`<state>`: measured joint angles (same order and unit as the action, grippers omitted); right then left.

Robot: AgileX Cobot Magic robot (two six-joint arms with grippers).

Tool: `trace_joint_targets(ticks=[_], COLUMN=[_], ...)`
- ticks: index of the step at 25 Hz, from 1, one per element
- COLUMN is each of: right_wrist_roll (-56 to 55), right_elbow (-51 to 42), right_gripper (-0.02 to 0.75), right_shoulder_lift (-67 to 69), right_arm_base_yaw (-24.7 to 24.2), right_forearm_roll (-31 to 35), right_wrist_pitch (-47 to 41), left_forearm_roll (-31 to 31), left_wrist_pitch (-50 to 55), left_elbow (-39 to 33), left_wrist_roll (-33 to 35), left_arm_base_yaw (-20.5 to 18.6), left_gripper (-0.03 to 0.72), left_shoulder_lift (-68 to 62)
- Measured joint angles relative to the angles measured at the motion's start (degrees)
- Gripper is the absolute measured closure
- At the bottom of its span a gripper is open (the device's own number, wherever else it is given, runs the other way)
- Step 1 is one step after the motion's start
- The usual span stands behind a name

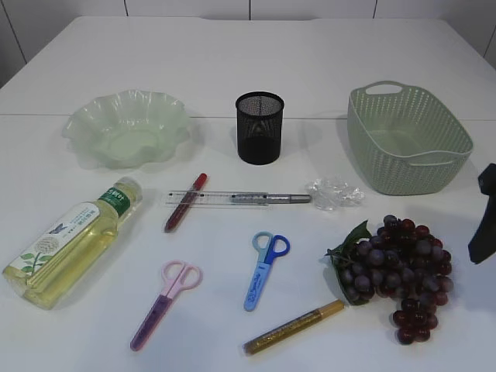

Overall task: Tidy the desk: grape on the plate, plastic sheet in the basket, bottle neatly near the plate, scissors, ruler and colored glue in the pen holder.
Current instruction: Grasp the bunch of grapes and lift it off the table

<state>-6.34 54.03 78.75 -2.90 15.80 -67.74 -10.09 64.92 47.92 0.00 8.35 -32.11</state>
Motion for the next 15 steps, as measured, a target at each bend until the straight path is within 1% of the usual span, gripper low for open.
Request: trace_joint_targets(ticks=[3, 9, 12, 15], right_wrist_roll=[0.1, 0.2, -0.1, -3.1], right_elbow=[0.1, 0.1, 0.1, 0.1], right_gripper=[0.189, 0.197, 0.204, 0.206], right_shoulder_lift=[2.1, 4.7, 7.0, 10.0], right_arm_base_yaw=[0.2, 0.6, 3.1, 6.0], right_forearm_roll=[1.4, 1.5, 0.5, -2.6], right_wrist_pitch=[2.7, 8.3, 11.0, 12.4], left_forearm_roll=[-0.1, -0.2, -0.7, -0.8], left_wrist_pitch=[-0.2, -0.3, -0.3, -0.3], left_elbow=[0.0, 0.0, 0.0, 0.0], left_wrist_roll=[0.0, -0.8, -1.0, -1.0], left_arm_base_yaw=[0.0, 0.0, 0.0, 0.0], left_gripper=[0.253, 0.253, 0.253, 0.253], left_shoulder_lift=[0.0, 0.0, 0.0, 0.0])
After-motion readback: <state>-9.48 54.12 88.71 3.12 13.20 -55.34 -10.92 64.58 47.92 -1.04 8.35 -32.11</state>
